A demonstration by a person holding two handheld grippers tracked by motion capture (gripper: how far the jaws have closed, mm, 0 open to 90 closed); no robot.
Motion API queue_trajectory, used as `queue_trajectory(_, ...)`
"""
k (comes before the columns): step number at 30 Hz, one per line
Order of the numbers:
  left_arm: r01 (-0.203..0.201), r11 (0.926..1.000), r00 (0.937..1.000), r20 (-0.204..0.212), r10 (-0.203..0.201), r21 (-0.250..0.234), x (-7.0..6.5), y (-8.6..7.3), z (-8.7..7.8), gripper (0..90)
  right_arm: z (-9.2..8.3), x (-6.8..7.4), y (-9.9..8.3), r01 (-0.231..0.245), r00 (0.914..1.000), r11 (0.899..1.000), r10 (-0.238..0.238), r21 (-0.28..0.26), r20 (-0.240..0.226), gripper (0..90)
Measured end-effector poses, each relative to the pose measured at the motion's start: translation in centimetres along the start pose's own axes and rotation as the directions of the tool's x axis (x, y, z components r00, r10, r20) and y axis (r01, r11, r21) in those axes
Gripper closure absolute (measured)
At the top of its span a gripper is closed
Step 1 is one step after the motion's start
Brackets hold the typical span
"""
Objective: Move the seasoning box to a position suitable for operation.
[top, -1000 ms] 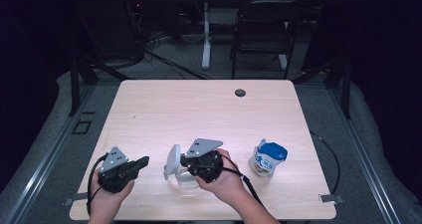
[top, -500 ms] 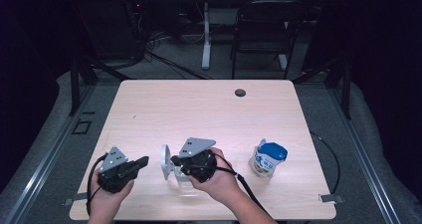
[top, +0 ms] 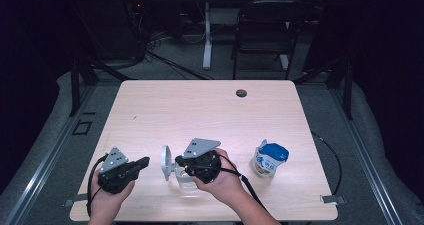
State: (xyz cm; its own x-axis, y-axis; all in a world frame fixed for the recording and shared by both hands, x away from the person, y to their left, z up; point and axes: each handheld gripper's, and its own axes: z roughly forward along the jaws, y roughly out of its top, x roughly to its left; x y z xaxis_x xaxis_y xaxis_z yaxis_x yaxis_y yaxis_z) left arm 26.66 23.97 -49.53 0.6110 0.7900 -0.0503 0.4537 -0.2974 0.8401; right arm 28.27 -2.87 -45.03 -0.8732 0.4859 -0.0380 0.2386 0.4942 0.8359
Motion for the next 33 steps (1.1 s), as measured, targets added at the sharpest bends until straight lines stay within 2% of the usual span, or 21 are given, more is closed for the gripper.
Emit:
queue_trajectory(8, 0.008, 1.0000, 1.0000, -0.003, -0.008, -0.005, 0.1, 0.0, 0.0, 83.2, -1.2, -0.8, -0.8, -0.023, 0.9995, 1.000, 0.023, -0.003, 0.019, 82.3)
queue_trajectory(11, 0.006, 1.0000, 1.0000, 0.000, -0.006, -0.007, 0.1, 0.0, 0.0, 81.1, -1.6, -1.1, -1.1, -0.039, 0.9989, 0.999, 0.039, -0.011, 0.024, 75.9)
queue_trajectory(17, -0.001, 0.9999, 1.0000, -0.002, 0.001, -0.016, 0.0, 0.0, 0.1, 72.8, -2.6, -1.2, -1.7, -0.039, 0.9982, 0.998, 0.041, -0.044, 0.043, 64.0)
queue_trajectory(20, -0.007, 0.9994, 0.9999, -0.013, 0.007, -0.035, 0.0, 0.0, 0.1, 68.1, -3.0, -1.2, -2.1, -0.033, 0.9979, 0.998, 0.036, -0.060, 0.054, 59.8)
queue_trajectory(26, -0.006, 0.9989, 0.9998, -0.017, 0.005, -0.046, 0.0, 0.0, 0.1, 63.3, -3.8, -1.2, -3.1, -0.040, 0.9975, 0.996, 0.045, -0.076, 0.055, 57.5)
queue_trajectory(33, -0.003, 0.9988, 0.9999, -0.017, 0.003, -0.048, 0.1, -0.1, 0.1, 61.0, -5.2, -0.9, -4.8, -0.062, 0.9940, 0.995, 0.069, -0.079, 0.084, 55.6)
